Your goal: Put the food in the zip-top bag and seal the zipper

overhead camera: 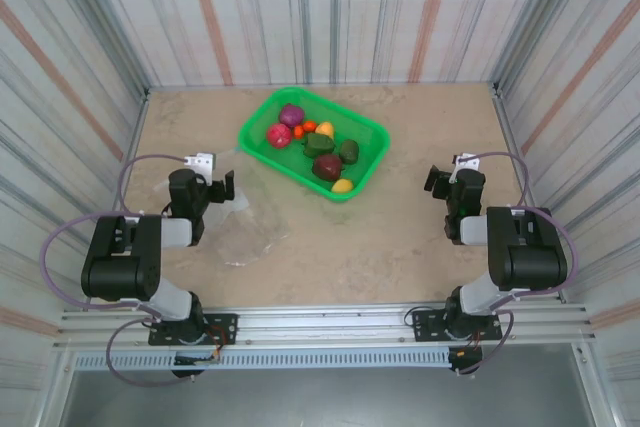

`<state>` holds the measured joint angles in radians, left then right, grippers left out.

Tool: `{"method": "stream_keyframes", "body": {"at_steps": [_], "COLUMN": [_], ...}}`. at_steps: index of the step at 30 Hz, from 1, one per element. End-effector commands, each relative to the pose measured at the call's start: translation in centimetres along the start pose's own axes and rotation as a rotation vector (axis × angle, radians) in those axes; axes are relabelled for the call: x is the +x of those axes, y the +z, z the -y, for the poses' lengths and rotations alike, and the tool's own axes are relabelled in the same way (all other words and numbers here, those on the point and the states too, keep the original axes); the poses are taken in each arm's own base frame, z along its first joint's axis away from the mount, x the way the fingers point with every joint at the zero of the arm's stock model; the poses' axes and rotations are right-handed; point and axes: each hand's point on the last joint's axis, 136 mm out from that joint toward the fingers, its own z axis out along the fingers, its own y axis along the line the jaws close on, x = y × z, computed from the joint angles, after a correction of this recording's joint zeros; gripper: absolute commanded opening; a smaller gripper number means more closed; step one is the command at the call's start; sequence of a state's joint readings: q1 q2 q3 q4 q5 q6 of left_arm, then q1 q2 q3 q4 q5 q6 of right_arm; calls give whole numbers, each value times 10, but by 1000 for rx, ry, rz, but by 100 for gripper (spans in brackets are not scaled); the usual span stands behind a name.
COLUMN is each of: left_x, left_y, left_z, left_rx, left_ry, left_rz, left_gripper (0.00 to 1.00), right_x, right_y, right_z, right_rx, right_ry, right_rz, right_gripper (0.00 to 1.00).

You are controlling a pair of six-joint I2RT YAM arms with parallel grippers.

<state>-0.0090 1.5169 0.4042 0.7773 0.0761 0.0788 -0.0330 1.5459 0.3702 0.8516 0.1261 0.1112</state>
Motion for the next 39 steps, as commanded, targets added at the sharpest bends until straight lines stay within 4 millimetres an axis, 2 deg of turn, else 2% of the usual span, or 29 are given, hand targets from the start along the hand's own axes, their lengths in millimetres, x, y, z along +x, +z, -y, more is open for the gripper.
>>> {"method": "stream_keyframes", "body": {"at_steps": [1,19,24,34,36,39], "left_x": [-9,-9,-8,-9,-18,-41], "left_y": [0,0,0,0,-2,-16], "left_z": [0,-1,-1,-1,0,3], "left_rx": [-17,-17,-18,-17,-14,-44], "left_ry": [12,10,9,10,22,51], "left_rz": [22,22,22,24,39,16], "left_gripper": [99,99,99,99,99,99], "right_x": [-7,-7,-5,-5,-9,-30], "right_y": [2,1,2,3,2,-6], "right_z": [-4,-5,-13,-16,-16,-18], "right_rx": [-15,-24,-115,-107,-101,-74], "right_ry": [-2,-1,8,-17,-22,-43], "right_rz": [13,12,-6,-9,1,-40], "right_gripper": [99,99,99,99,99,99]}}
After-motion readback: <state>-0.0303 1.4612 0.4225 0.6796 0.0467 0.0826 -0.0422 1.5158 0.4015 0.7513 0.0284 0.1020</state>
